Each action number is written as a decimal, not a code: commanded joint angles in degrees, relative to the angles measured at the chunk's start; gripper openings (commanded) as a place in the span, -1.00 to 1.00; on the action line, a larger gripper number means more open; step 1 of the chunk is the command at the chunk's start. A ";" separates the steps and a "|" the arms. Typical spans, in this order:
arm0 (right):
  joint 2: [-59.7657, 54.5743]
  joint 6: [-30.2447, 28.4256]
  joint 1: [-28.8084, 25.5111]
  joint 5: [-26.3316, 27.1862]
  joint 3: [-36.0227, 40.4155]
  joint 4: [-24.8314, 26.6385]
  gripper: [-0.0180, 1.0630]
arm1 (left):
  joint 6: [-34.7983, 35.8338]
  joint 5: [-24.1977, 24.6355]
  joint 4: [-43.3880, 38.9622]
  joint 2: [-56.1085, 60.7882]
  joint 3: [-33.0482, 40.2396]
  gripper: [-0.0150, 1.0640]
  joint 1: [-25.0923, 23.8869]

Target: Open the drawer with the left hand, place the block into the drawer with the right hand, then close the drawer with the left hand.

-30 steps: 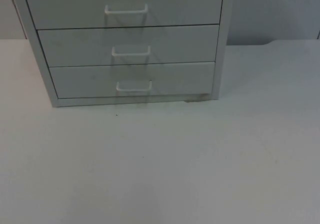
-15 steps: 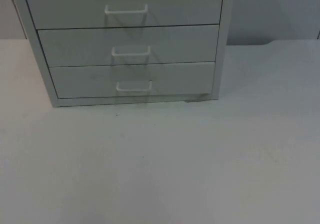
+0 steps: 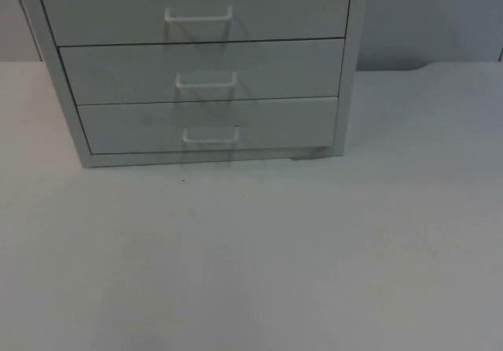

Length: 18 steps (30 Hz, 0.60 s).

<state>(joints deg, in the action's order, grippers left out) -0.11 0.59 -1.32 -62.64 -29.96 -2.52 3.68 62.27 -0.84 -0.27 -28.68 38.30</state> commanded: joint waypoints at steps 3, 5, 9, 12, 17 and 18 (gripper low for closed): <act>0.11 -0.91 -0.12 0.74 0.45 -0.22 0.98 | 0.05 -0.68 -0.23 0.27 0.27 0.97 0.23; 0.11 -1.52 -0.12 0.85 0.45 0.17 0.98 | 0.05 -0.68 -0.23 0.27 0.27 0.97 0.23; 0.11 -1.65 -0.12 0.84 0.45 0.16 0.98 | -0.17 -0.68 -0.23 0.27 0.27 0.97 0.23; 0.11 -0.59 -0.12 0.84 0.45 0.43 0.98 | -0.17 -0.68 -0.23 0.27 0.27 0.97 0.23; 0.11 -0.13 -0.12 0.84 0.45 1.15 0.98 | -0.17 -0.68 -0.23 0.27 0.27 0.97 0.23; 0.11 -0.13 -0.12 0.84 0.45 1.28 0.98 | -0.17 -0.68 -0.23 0.27 0.27 0.97 0.23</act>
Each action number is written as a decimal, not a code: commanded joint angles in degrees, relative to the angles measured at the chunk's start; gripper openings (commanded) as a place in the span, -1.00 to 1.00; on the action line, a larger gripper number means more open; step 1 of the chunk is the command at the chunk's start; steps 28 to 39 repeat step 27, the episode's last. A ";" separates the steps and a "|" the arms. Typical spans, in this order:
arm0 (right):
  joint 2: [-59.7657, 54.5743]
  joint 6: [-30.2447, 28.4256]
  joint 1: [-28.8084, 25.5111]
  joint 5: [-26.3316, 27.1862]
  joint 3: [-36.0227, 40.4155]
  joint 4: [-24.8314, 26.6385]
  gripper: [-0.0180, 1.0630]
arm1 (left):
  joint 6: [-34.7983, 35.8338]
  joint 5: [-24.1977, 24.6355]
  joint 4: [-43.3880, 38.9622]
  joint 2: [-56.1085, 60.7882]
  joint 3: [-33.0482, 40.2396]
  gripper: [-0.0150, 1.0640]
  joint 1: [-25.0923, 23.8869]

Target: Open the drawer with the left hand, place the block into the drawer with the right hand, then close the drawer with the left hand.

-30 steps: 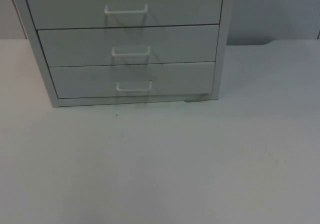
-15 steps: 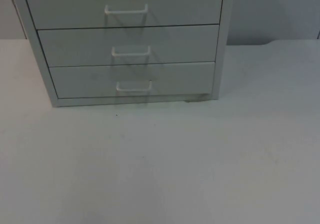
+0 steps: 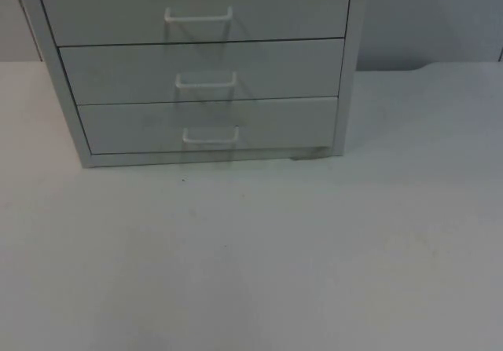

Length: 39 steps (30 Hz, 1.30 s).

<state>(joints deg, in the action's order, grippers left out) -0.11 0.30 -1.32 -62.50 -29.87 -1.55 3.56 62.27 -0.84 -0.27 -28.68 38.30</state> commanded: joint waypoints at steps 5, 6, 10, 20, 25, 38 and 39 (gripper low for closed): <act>0.11 0.15 -0.12 0.70 0.36 0.31 0.98 | -0.31 -0.68 -0.23 0.27 0.27 0.97 -0.76; 0.11 0.15 -0.12 0.70 0.36 0.43 0.98 | -0.31 -0.68 -0.23 0.27 0.27 0.97 -1.97; 0.11 0.15 -0.12 0.70 0.36 0.43 0.98 | -0.31 -0.68 -0.23 0.27 0.27 0.97 -9.42; 0.11 0.15 -0.12 0.70 0.36 0.43 0.98 | -0.31 -0.68 -0.23 0.27 0.27 0.97 -30.80; 0.11 0.15 -0.12 0.70 0.36 0.43 0.98 | -0.31 -0.68 -0.23 0.27 0.27 0.97 -36.57; 0.11 0.15 -0.12 0.70 0.36 0.43 0.98 | -0.31 -0.68 -0.23 0.27 0.27 0.97 -38.23; 0.11 0.15 -0.12 0.70 0.36 0.43 0.98 | -0.31 -0.68 -0.23 0.27 0.27 0.97 -38.23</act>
